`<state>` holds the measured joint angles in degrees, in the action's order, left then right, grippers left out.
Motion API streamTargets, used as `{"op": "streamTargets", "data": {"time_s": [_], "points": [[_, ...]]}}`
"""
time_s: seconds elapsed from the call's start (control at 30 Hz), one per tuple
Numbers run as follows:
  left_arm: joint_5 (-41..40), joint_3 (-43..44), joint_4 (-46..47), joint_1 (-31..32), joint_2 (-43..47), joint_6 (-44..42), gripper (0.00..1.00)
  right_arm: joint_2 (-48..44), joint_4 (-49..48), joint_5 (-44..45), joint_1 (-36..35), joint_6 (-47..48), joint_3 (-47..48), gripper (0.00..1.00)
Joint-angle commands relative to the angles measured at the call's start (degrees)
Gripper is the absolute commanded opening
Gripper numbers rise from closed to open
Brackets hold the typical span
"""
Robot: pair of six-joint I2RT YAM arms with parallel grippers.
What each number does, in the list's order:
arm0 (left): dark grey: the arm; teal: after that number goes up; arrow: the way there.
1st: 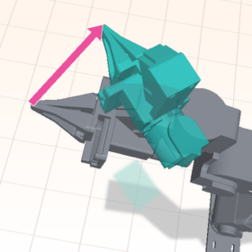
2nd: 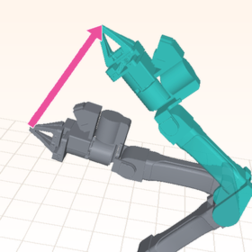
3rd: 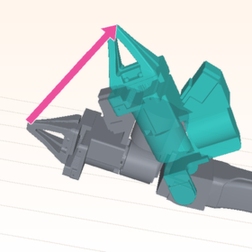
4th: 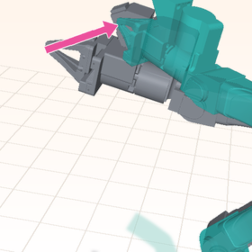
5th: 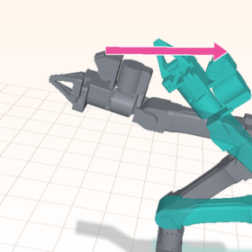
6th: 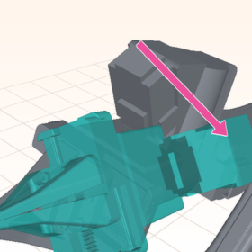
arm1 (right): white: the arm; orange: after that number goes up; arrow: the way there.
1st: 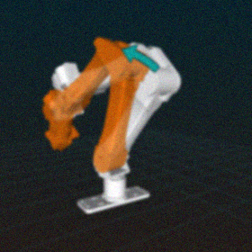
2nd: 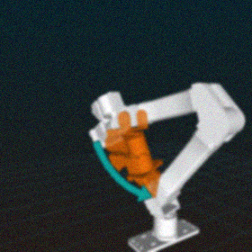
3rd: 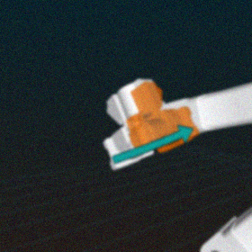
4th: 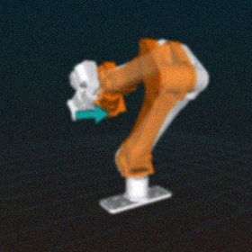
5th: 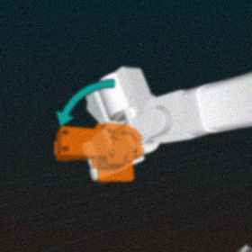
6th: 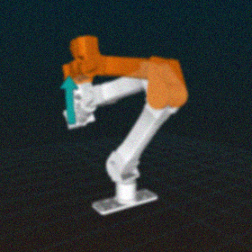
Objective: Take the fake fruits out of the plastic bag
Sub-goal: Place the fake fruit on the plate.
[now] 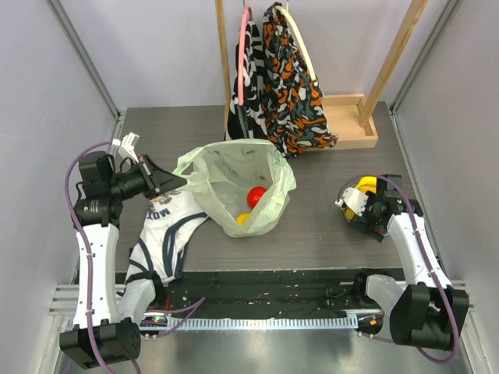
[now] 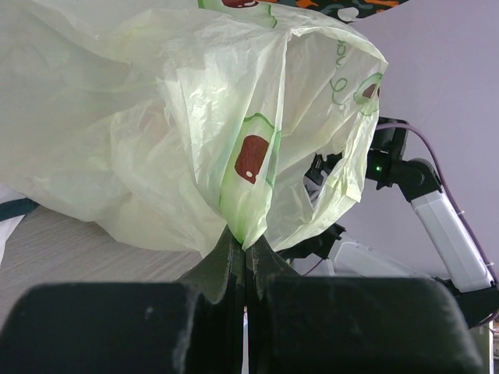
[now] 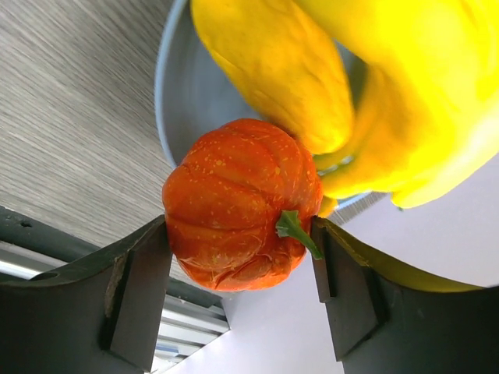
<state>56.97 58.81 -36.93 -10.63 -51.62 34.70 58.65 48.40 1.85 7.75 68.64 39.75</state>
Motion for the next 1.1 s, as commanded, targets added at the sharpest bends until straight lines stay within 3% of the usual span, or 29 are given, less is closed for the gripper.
{"op": "streamTargets", "data": {"time_s": [0.0, 0.1, 0.13, 0.2, 0.6, 0.73, 0.9, 1.07], "points": [[0.51, -0.88, 2.03, -0.35, 0.72, 0.37, 0.0, -3.89, -0.42, 1.76, 0.25, -2.02, 2.0, 0.75], [0.6, -1.67, 2.39, -0.35, 0.99, 0.46, 0.0, -4.43, 0.73, 1.58, 0.25, -0.88, 0.69, 0.84], [0.86, -1.76, 2.65, -0.35, 0.99, 0.63, 0.0, -4.08, 0.73, 2.36, 0.25, -0.79, 0.25, 0.95], [1.12, -1.68, 2.91, -0.27, 0.73, 0.72, 0.0, -2.24, -0.06, 3.77, 0.34, -1.31, -0.81, 0.99], [1.3, -2.11, 4.14, -0.27, 0.55, 0.9, 0.0, -0.21, 6.61, -1.14, 0.25, -5.46, 9.74, 0.99], [1.3, -2.64, 5.2, -0.27, 0.73, 1.51, 0.0, 0.76, 6.27, 0.87, 0.25, -1.94, 4.83, 0.87], [1.74, -2.64, 5.2, -0.27, 0.73, 1.78, 0.0, 3.31, 5.13, 1.93, 0.25, -1.93, 3.15, 0.78], [1.39, -3.08, 5.2, -0.27, 0.81, 1.78, 0.0, 5.85, 5.21, 2.28, 0.34, -3.25, 3.14, 0.54]]}}
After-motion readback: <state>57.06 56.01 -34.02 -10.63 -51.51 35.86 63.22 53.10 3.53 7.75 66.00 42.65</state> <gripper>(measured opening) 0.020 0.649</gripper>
